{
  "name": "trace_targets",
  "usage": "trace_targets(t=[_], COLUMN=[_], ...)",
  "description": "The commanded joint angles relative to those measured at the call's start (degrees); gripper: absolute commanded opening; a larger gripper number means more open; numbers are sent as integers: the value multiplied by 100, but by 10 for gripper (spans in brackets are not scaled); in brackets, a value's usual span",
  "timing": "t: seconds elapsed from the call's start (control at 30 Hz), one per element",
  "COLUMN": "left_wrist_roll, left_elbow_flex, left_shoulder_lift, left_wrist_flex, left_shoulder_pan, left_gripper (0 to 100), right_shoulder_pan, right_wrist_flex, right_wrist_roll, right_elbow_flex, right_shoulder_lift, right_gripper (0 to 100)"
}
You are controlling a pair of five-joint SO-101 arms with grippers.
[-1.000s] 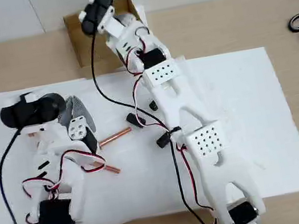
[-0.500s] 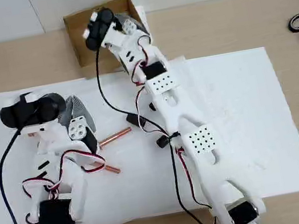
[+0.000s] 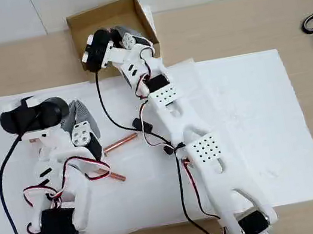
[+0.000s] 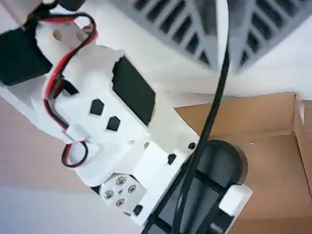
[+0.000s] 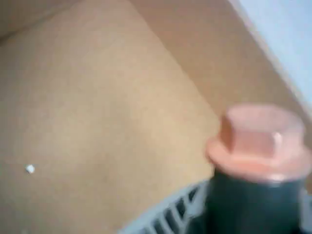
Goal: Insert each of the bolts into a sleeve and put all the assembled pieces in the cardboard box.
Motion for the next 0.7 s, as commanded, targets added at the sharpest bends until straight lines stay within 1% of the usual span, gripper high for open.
trace_targets(t=[0.0, 0.1, 0.2, 0.57, 0.67], left_wrist_roll=[35, 35, 35, 35, 35], left_elbow_flex=[-31, -31, -31, -31, -31], left_shoulder_lift=[-26, -26, -26, -26, -26], left_wrist_flex=[-141, -141, -141, -141, -141], left_shoulder_pan=[53, 53, 53, 53, 53], left_gripper=[6, 6, 6, 6, 6], right_shoulder_pan=[-31, -40, -48, -40, 75], right_wrist_flex=[-312, -295, -286, -57, 101], right_wrist_roll=[53, 53, 62, 62, 53], right_elbow_flex=[-396, -404, -378, -440, -932], right_shoulder_lift=[-101, -101, -101, -145, -119], right_gripper=[43, 146, 217, 227, 226])
